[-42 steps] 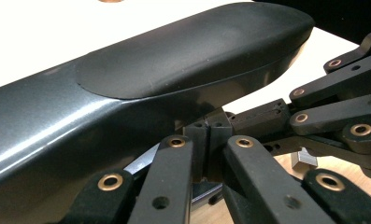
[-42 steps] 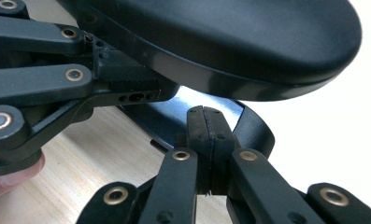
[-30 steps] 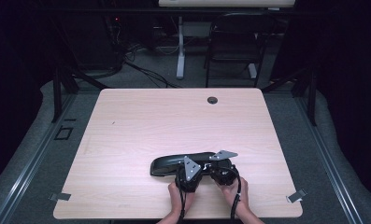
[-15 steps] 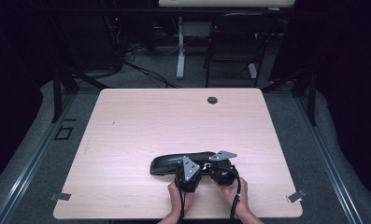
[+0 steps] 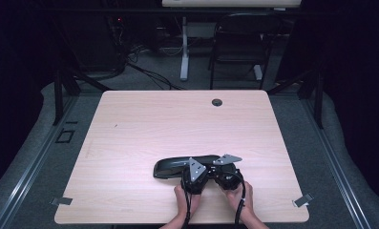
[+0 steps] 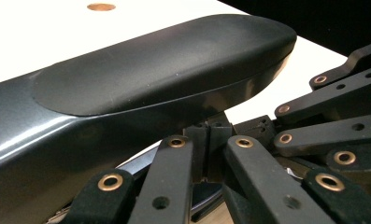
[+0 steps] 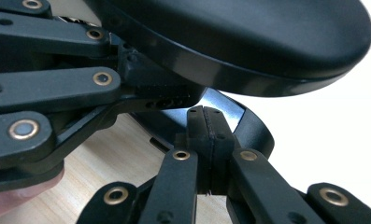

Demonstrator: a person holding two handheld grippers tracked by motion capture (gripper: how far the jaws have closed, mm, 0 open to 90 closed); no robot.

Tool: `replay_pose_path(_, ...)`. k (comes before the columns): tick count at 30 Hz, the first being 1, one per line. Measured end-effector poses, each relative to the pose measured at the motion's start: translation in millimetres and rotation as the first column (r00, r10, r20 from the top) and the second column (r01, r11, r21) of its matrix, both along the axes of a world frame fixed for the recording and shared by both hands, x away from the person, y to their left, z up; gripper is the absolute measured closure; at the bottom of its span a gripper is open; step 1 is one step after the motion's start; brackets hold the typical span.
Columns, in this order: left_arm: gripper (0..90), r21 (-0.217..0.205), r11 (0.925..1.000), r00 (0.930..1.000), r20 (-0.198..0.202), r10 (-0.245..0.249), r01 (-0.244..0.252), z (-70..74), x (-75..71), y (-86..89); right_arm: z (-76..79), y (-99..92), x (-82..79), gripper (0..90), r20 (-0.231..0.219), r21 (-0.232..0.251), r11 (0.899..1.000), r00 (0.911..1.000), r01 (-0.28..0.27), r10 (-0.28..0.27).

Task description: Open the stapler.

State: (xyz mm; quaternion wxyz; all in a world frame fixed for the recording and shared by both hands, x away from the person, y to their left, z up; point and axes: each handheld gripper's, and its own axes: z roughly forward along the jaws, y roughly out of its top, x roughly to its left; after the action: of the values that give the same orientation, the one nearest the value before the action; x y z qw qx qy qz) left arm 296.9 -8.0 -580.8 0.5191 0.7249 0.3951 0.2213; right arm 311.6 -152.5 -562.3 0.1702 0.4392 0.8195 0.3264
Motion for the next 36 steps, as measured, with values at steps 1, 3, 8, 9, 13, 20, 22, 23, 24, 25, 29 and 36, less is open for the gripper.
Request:
replay_pose_path(1,90.0,-0.024,0.9996,0.9978,0.065,0.017,-0.015,6.7,-1.7,1.2,-0.1,-0.3,0.0,90.0,-0.003,0.003,1.0,1.0,-0.001,0.001)
replay_pose_path(3,90.0,-0.045,0.9989,0.9956,0.092,0.016,-0.012,20.6,-0.5,0.4,-0.2,0.0,-0.1,90.0,0.0,0.003,1.0,1.0,-0.001,0.001)
replay_pose_path(8,90.0,-0.033,0.9994,0.9974,0.072,0.009,-0.007,17.3,-0.1,1.2,0.3,0.5,0.1,90.0,-0.002,-0.003,1.0,1.0,0.0,0.0)
replay_pose_path(9,90.0,-0.035,0.9994,0.9976,0.069,0.01,-0.008,16.3,-0.1,1.8,0.1,1.1,0.0,90.0,0.003,-0.001,1.0,1.0,-0.003,0.003)
replay_pose_path(13,90.0,-0.028,0.9996,0.9972,0.075,0.004,-0.002,17.8,-0.1,3.2,-0.4,-1.7,0.9,90.0,-0.001,0.011,1.0,1.0,-0.008,0.008)
replay_pose_path(20,90.0,-0.007,0.9999,0.9951,0.098,-0.009,0.01,25.6,0.3,8.4,-0.8,-3.4,1.6,90.0,-0.007,0.029,1.0,0.9999,-0.013,0.013)
replay_pose_path(22,90.0,0.004,0.9997,0.9958,0.088,-0.026,0.025,28.7,0.5,11.0,-1.0,-2.9,1.7,90.0,0.0,0.023,1.0,0.9999,-0.014,0.014)
replay_pose_path(23,90.0,-0.003,0.9999,0.9948,0.101,-0.013,0.014,29.7,0.6,11.0,-0.9,-2.9,1.9,90.0,-0.002,0.024,1.0,0.9999,-0.015,0.015)
replay_pose_path(24,90.0,-0.002,0.9998,0.9949,0.099,-0.017,0.017,31.2,0.5,12.2,-0.8,-2.9,2.0,90.0,-0.002,0.023,1.0,0.9999,-0.016,0.016)
replay_pose_path(25,90.0,-0.001,0.9999,0.9952,0.096,-0.016,0.016,32.8,0.4,13.0,-0.9,-3.0,2.0,90.0,-0.002,0.024,1.0,0.9999,-0.015,0.016)
replay_pose_path(29,90.0,0.011,0.9997,0.9949,0.099,-0.021,0.02,36.5,0.5,15.5,-0.6,-2.7,2.0,90.0,-0.006,0.028,0.999,0.9998,-0.016,0.016)
replay_pose_path(36,90.0,0.037,0.9989,0.9944,0.101,-0.031,0.028,43.0,1.1,19.2,-0.4,-2.5,2.2,90.0,-0.009,0.027,0.999,0.9998,-0.019,0.019)
